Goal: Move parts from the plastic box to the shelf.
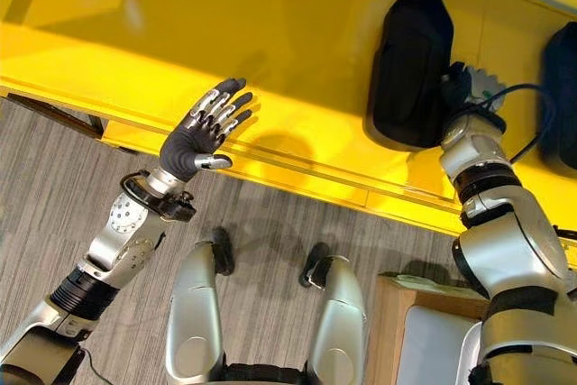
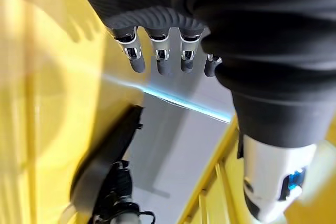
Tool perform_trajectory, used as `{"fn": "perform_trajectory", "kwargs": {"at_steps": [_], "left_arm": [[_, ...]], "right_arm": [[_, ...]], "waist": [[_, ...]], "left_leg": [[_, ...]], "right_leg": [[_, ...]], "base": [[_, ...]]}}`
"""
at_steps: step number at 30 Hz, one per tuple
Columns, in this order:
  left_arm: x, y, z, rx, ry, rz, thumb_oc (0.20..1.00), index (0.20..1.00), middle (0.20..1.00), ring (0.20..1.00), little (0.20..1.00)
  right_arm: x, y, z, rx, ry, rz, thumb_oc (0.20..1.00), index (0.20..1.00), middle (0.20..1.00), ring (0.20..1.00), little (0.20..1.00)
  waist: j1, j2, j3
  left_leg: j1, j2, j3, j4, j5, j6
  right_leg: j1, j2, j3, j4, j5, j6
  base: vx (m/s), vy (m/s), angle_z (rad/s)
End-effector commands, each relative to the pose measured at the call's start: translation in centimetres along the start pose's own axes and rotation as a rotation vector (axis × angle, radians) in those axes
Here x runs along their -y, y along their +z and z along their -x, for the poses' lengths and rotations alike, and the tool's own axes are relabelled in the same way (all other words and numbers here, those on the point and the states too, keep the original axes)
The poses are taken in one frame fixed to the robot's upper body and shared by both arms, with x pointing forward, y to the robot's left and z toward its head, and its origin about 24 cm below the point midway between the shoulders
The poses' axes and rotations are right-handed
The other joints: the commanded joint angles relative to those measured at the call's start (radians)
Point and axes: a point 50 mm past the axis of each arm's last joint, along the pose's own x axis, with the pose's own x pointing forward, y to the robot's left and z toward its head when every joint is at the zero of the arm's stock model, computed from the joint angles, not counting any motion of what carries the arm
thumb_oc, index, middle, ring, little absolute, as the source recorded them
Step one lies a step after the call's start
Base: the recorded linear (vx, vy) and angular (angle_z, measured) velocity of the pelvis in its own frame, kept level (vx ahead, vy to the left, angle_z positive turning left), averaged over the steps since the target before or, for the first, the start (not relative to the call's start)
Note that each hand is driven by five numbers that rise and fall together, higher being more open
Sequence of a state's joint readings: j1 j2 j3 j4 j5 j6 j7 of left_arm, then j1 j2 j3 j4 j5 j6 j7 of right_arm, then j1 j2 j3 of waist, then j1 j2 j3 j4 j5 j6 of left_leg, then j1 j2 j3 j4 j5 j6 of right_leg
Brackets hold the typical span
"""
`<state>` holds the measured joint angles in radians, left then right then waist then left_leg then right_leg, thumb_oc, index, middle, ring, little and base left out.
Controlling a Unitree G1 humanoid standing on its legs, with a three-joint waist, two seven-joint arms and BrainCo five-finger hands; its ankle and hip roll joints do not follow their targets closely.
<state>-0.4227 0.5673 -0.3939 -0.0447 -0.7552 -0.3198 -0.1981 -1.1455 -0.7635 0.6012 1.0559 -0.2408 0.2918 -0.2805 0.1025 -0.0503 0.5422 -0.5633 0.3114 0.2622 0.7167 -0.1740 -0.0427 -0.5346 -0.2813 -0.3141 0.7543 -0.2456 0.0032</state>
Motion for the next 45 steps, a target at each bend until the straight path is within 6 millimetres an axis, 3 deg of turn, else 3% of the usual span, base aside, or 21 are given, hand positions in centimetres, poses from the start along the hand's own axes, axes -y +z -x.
{"fn": "perform_trajectory", "kwargs": {"at_steps": [1, 8, 17, 25, 31, 37, 45], "left_arm": [[1.7, 1.8, -0.7, 0.125, -0.087, 0.016, 1.0, 1.0, 1.0, 1.0, 1.0], [2.1, 1.6, -1.0, 0.121, -0.091, 0.035, 1.0, 1.0, 1.0, 1.0, 1.0], [2.5, 1.3, -1.5, 0.128, -0.093, 0.063, 1.0, 1.0, 1.0, 1.0, 1.0], [2.7, 1.3, -1.7, 0.13, -0.101, 0.068, 1.0, 1.0, 1.0, 1.0, 1.0], [2.5, 1.6, -1.5, 0.146, -0.092, 0.059, 1.0, 1.0, 1.0, 1.0, 1.0], [2.2, 1.6, -1.2, 0.14, -0.1, 0.065, 1.0, 1.0, 1.0, 1.0, 1.0], [2.1, 1.9, -1.1, 0.148, -0.112, 0.069, 1.0, 1.0, 1.0, 1.0, 1.0]], "right_arm": [[1.5, -1.6, -0.5, -0.065, -0.044, 0.077, 0.2, 0.2, 0.2, 0.2, 0.2], [3.8, -1.2, -1.1, -0.121, -0.102, 0.012, 0.2, 0.2, 0.2, 0.2, 0.2], [3.8, -1.1, -1.2, -0.186, -0.091, -0.075, 0.2, 0.2, 0.2, 0.2, 0.2], [5.4, -0.4, -1.4, -0.148, -0.162, 0.02, 0.2, 0.2, 0.2, 0.2, 0.2], [7.7, 0.3, -1.6, -0.084, -0.274, 0.173, 0.2, 0.2, 0.2, 0.2, 0.2], [8.4, 0.3, -1.5, -0.048, -0.341, 0.269, 0.2, 0.2, 0.2, 0.2, 0.2], [8.4, -0.1, -1.5, -0.075, -0.325, 0.243, 0.2, 0.2, 0.2, 0.2, 0.2]], "waist": [[0.009, 0.045, -0.022], [0.008, 0.071, -0.022], [0.0, 0.1, -0.022], [-0.004, 0.114, -0.022], [-0.003, 0.118, -0.022], [-0.002, 0.118, -0.022], [-0.001, 0.117, -0.022]], "left_leg": [[0.07, -0.011, 0.067, -0.103, 0.016, -0.009], [0.068, -0.015, 0.064, -0.101, 0.018, -0.017], [0.067, -0.017, 0.071, -0.105, 0.023, -0.016], [0.065, -0.018, 0.073, -0.108, 0.027, -0.017], [0.055, -0.023, 0.071, -0.105, 0.025, -0.014], [0.058, -0.019, 0.074, -0.104, 0.023, -0.012], [0.064, -0.017, 0.076, -0.112, 0.025, -0.015]], "right_leg": [[0.031, 0.012, -0.054, 0.161, -0.107, 0.006], [0.014, -0.011, -0.052, 0.189, -0.117, 0.004], [-0.003, -0.027, -0.044, 0.194, -0.114, 0.003], [-0.008, -0.033, -0.04, 0.187, -0.105, 0.007], [-0.014, -0.034, -0.041, 0.187, -0.103, 0.01], [-0.009, -0.042, -0.046, 0.189, -0.105, 0.011], [-0.004, -0.042, -0.047, 0.175, -0.1, 0.015]], "base": [[0.0, 0.0, 0.0], [0.0, 0.019, 0.04], [0.0, 0.033, 0.02], [0.0, 0.0, 0.0], [0.0, 0.0, 0.0], [0.0, 0.0, 0.0], [0.0, 0.0, 0.0]]}}
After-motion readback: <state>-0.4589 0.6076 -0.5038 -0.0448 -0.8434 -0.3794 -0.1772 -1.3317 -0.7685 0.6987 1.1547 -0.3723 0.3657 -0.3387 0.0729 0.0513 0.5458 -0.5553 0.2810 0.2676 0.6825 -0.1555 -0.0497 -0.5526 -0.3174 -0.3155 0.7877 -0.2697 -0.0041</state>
